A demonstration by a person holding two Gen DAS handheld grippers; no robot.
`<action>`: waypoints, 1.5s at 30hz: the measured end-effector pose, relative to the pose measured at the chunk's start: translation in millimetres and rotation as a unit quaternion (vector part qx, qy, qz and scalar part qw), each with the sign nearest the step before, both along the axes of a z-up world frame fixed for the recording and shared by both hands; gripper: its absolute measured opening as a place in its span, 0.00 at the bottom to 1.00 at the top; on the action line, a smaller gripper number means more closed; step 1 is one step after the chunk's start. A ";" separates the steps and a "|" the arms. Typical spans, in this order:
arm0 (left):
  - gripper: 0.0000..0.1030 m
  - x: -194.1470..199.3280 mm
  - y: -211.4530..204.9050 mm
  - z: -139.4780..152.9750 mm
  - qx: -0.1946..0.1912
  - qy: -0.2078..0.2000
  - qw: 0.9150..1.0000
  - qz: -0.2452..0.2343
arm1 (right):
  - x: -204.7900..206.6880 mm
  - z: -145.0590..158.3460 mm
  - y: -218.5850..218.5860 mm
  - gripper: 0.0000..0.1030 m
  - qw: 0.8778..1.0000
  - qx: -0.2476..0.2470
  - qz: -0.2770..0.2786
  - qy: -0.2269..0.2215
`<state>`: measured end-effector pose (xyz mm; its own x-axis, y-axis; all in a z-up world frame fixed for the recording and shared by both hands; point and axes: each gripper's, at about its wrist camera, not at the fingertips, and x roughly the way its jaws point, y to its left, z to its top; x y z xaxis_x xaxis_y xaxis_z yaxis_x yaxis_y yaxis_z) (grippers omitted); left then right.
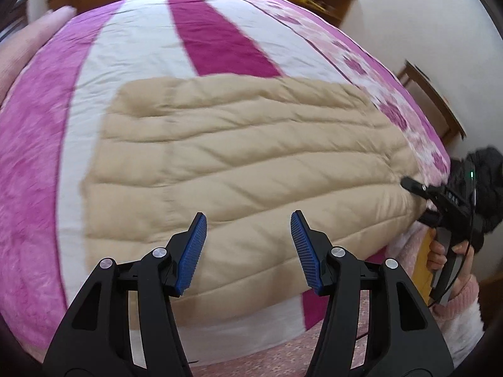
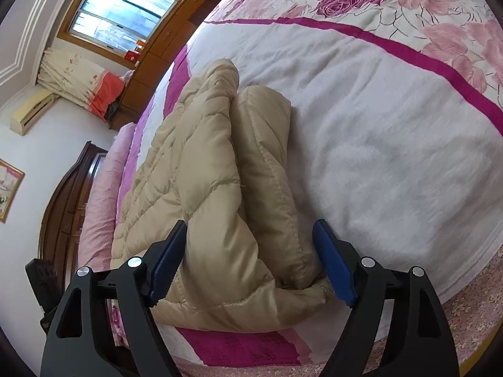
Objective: Fold large clothes
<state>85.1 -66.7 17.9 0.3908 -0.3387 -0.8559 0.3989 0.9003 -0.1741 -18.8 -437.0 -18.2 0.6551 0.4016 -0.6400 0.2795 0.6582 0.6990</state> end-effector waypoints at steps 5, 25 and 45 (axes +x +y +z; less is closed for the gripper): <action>0.56 -0.1 -40.5 -15.6 0.022 0.011 0.998 -0.057 | 5.9 -6.4 -4.3 0.78 1.000 0.020 0.007 0.001; 0.62 10.8 -66.0 -66.0 0.080 0.030 0.991 -0.108 | 3.0 42.4 14.1 0.33 0.994 0.038 0.060 -0.081; 0.57 4.3 46.8 4.9 0.072 -0.059 0.996 -0.014 | 35.7 128.3 115.8 0.31 0.976 -0.106 0.162 -0.097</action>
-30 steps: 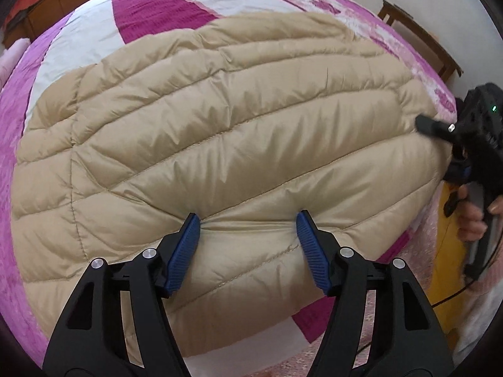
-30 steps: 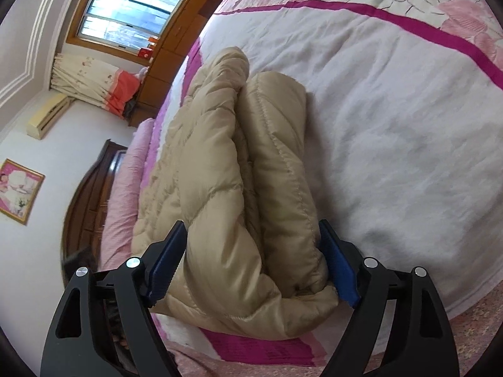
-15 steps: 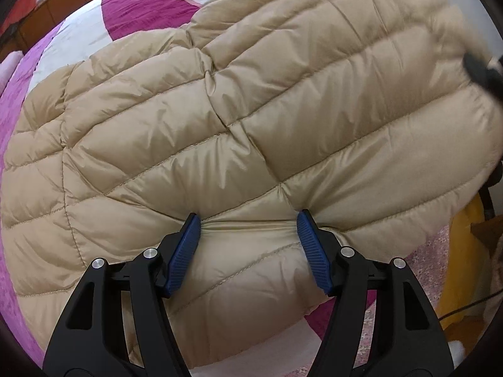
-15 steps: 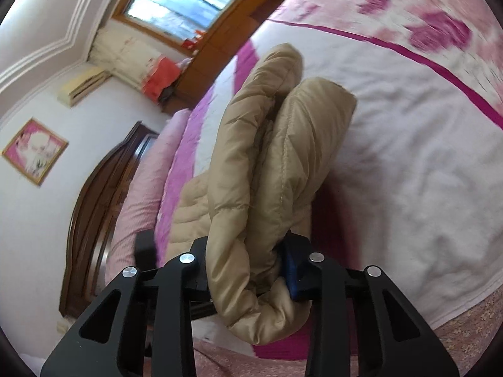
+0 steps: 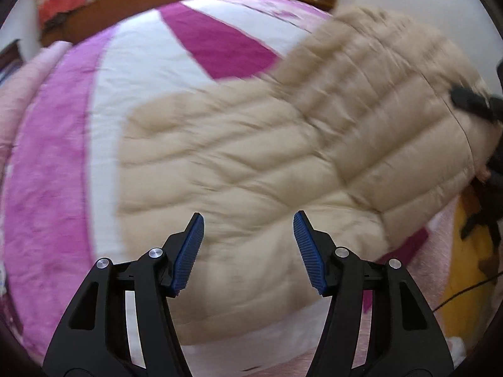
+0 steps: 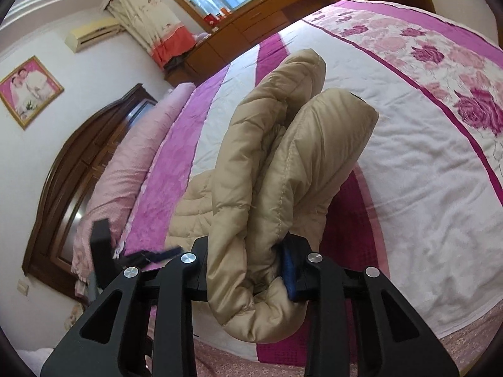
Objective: Fold large clothes
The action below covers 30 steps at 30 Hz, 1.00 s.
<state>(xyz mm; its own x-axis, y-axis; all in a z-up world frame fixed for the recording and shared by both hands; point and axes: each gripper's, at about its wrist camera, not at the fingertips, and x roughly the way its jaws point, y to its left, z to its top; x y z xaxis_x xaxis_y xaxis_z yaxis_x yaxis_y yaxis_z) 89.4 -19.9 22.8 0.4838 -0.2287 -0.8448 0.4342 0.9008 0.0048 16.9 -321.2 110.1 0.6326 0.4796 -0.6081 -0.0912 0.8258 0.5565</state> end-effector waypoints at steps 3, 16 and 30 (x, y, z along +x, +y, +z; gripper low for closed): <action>0.53 10.6 29.3 6.1 0.008 -0.019 0.999 0.044 | 6.3 7.0 12.8 0.31 1.000 -0.013 0.015 0.000; 0.01 52.0 60.0 -32.6 -0.048 0.062 0.995 0.063 | 42.1 23.5 110.9 0.31 0.993 -0.054 0.104 0.010; 0.02 36.0 109.4 -18.0 -0.057 0.040 0.992 0.105 | 70.2 -40.9 224.5 0.30 0.974 -0.101 0.186 0.073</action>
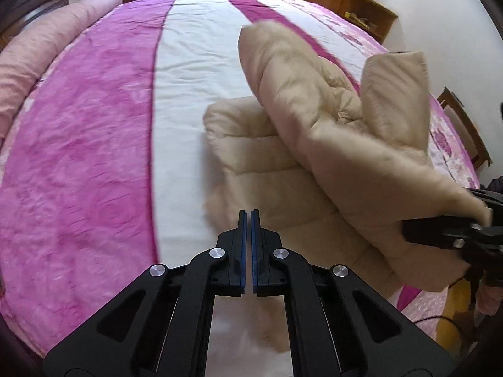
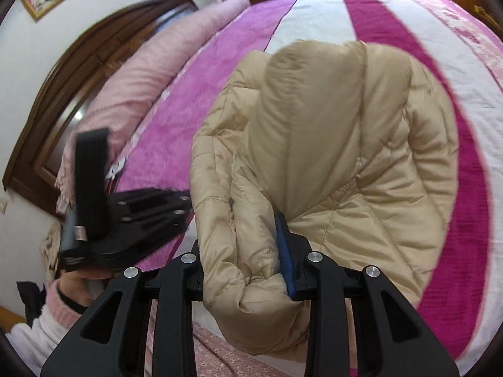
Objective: Fold large clothes
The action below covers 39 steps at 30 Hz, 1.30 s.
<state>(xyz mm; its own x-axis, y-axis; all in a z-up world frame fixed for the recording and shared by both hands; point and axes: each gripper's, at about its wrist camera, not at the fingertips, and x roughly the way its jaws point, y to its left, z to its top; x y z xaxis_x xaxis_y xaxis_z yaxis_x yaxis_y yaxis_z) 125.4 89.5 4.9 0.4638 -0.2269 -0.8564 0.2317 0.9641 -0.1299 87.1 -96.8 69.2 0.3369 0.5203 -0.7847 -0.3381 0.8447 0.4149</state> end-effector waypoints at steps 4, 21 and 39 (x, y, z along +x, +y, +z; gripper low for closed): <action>0.02 -1.7 21.2 -2.7 0.003 0.004 1.000 0.013 | 5.2 -18.3 18.6 0.32 1.000 -0.013 0.009 0.016; 0.03 -9.2 41.0 -5.8 -0.004 0.010 1.000 0.020 | -1.7 -26.2 24.2 0.67 0.998 0.045 -0.006 0.032; 0.46 -33.2 23.8 49.1 0.006 -0.025 0.999 0.031 | -54.7 54.6 -41.8 0.83 0.992 0.117 -0.040 0.012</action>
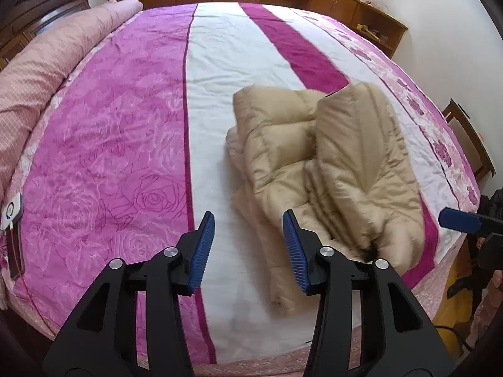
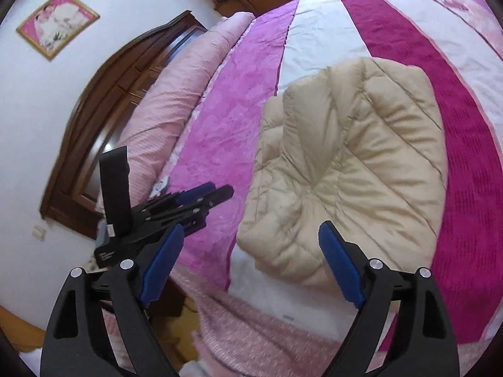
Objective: Fold large clothes
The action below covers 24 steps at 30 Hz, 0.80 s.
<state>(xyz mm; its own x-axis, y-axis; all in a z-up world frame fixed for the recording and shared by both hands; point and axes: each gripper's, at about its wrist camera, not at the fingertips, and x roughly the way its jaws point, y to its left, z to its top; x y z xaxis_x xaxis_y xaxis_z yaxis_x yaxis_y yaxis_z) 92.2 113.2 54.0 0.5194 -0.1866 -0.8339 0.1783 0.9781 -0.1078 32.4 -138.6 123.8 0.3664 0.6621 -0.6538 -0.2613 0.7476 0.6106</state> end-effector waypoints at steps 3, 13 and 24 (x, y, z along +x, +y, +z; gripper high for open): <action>0.55 -3.2 -10.1 11.8 -0.005 -0.010 1.000 -0.009 | -4.2 5.3 -26.3 0.84 1.000 -0.013 -0.019 -0.014; 0.66 21.1 -72.5 6.6 -0.052 0.001 0.997 -0.049 | 35.4 -59.0 -108.4 0.83 0.987 -0.056 -0.147 0.012; 0.69 16.1 -76.6 -33.3 0.028 -0.007 0.999 -0.023 | 53.0 -91.7 -63.6 0.66 0.995 -0.054 -0.079 0.010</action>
